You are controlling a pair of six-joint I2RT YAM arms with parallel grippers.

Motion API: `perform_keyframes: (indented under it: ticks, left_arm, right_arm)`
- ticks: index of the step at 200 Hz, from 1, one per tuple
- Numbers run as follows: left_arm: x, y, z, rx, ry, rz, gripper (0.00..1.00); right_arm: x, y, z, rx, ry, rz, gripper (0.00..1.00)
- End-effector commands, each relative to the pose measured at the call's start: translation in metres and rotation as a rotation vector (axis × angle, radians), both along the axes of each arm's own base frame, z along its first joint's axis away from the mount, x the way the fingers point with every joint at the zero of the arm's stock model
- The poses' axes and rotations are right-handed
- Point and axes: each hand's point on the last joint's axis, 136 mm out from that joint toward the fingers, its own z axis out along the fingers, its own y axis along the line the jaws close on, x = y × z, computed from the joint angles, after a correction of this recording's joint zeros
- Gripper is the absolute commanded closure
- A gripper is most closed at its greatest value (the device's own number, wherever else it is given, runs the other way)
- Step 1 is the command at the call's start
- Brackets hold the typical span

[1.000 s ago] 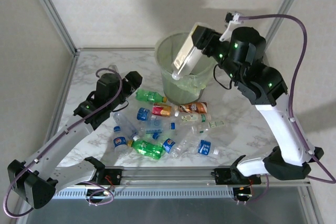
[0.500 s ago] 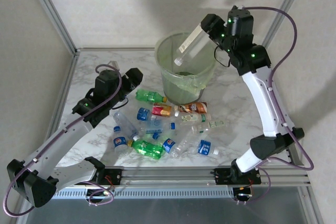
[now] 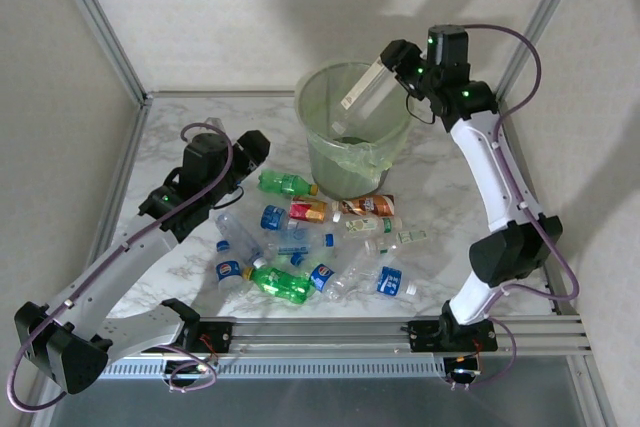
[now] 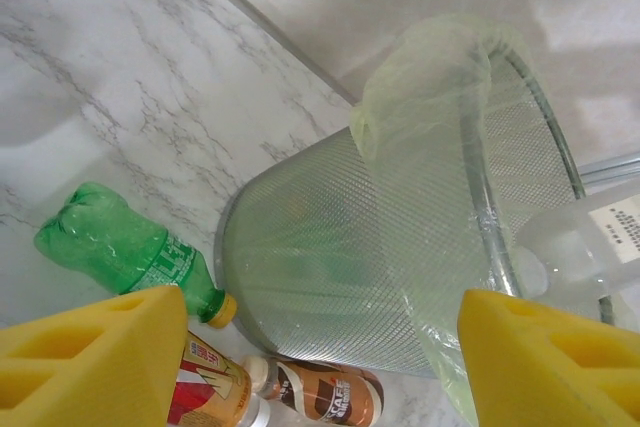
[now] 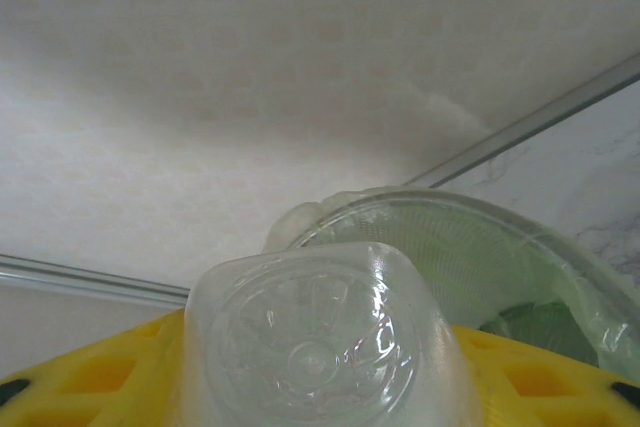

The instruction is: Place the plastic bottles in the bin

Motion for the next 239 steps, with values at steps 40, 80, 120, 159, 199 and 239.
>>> perform_keyframes:
  ticks: [40,80,120,159,199,239]
  left_arm:
    - [-0.001,0.020,0.008,0.009,-0.010,0.094,0.28]
    - [-0.004,0.025,0.001,0.012,0.007,0.120,0.23]
    - [-0.008,0.043,0.000,0.044,0.024,0.204,0.20]
    - [-0.014,0.076,-0.012,0.072,0.091,0.332,0.18]
    - [-0.033,0.104,-0.035,0.041,0.180,0.477,0.16]
    - [-0.048,0.123,-0.061,-0.017,0.246,0.585,0.14]
  right_arm:
    - [0.005,0.021,-0.013,0.024,0.030,0.112,0.28]
    - [0.001,0.012,-0.020,-0.040,0.068,0.083,0.07]
    - [-0.015,-0.001,0.009,-0.078,0.010,0.056,0.07]
    - [-0.051,0.000,0.030,-0.131,-0.067,0.122,0.12]
    - [-0.101,0.020,0.032,-0.202,-0.156,0.238,0.18]
    - [-0.139,0.050,0.006,-0.235,-0.167,0.387,0.20]
